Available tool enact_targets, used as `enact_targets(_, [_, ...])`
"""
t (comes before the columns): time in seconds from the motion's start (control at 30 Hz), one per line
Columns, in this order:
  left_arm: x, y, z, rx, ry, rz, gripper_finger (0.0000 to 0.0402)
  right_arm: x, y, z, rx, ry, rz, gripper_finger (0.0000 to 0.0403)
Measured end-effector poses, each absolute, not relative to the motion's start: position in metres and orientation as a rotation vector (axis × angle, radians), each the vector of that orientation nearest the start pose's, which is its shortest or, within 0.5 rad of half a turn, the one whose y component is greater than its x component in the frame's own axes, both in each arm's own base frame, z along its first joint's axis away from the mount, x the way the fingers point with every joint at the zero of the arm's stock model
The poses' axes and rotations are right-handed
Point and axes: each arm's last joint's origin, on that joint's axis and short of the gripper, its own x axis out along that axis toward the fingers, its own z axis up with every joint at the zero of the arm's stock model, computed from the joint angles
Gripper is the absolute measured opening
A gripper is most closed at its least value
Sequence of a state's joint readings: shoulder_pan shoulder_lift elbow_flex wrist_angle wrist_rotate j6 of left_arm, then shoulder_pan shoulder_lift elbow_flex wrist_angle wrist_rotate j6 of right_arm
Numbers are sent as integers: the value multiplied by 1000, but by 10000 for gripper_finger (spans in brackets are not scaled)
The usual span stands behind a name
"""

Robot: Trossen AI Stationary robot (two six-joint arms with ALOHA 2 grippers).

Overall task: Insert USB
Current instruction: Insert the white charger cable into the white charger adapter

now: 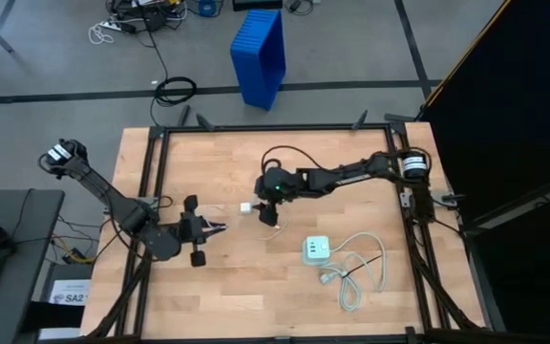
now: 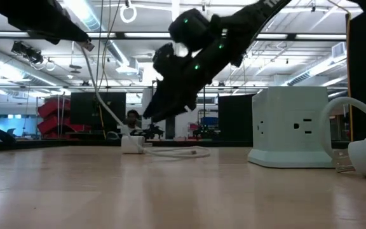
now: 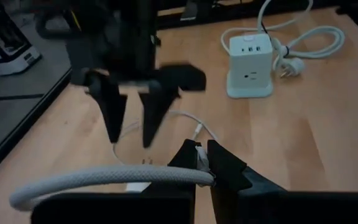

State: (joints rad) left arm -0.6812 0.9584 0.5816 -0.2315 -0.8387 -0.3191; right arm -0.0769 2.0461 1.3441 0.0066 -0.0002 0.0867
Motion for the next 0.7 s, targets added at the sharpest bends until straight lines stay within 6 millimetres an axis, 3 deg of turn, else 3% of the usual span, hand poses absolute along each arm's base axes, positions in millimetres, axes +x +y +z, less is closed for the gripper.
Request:
enact_targets(0.3, [162, -104, 233, 110, 426, 204, 0, 473, -34, 147, 35, 771, -60, 268])
enact_targets(0.43, [163, -104, 232, 113, 429, 204, 0, 478, -35, 130, 47, 836, -38, 258])
enact_targets(0.7, [164, -104, 232, 111, 426, 207, 1, 480, -38, 124, 63, 849, -45, 225])
